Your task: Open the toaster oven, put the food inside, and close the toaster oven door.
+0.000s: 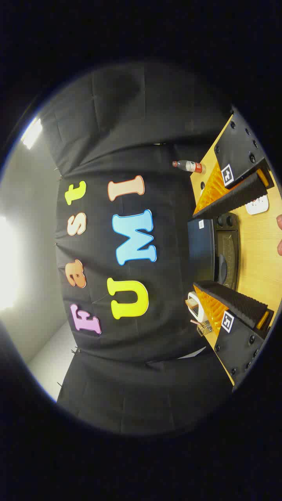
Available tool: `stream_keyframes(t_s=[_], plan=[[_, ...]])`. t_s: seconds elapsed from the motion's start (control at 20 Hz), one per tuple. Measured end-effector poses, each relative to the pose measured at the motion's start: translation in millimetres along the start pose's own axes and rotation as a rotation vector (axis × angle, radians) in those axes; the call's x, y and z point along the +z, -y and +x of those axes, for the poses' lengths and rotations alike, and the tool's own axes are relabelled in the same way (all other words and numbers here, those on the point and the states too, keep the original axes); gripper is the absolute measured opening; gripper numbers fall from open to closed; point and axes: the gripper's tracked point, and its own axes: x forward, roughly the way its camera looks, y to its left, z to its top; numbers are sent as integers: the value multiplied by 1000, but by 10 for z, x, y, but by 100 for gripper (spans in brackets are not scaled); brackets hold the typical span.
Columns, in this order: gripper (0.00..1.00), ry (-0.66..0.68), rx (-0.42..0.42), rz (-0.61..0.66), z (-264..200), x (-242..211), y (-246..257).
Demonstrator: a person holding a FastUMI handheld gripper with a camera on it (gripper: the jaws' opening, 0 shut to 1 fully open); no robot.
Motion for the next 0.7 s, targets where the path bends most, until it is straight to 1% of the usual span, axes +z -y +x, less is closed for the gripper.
stream_keyframes(t_s=[0.15,0.45,0.7], plan=[[99,0,7,-20,-10,14,-36],[99,3,52,-51,-23,8,-283],[99,-3,64,-64,-27,11,-373]])
